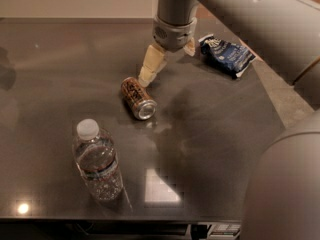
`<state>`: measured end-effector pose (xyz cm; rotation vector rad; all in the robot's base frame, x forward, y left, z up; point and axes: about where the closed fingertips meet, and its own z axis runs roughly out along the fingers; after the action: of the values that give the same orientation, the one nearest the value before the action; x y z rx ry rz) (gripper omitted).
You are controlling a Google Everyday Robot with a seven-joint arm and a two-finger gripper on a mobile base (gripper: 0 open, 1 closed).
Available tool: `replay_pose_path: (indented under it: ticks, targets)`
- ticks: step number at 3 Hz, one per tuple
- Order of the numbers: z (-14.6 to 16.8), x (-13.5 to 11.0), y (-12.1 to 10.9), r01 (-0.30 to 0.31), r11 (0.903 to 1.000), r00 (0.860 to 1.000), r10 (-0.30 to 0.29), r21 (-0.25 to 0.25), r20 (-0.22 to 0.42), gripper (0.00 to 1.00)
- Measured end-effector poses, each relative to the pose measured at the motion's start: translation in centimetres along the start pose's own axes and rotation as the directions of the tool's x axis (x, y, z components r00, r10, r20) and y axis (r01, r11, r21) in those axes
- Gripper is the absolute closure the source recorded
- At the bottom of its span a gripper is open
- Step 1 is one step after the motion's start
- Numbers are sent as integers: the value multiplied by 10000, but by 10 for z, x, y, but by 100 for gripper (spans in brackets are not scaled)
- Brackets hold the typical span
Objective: Place orange can upright
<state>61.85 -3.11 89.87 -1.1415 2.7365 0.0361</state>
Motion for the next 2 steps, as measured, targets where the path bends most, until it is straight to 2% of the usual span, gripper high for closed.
replay_pose_path:
  ticks: [1,2]
  targets:
    - [5,-12,12,-578,9978,9980,586,327,-230,0]
    - [3,-25,28,-654,9971,9976,661,387,-192,0]
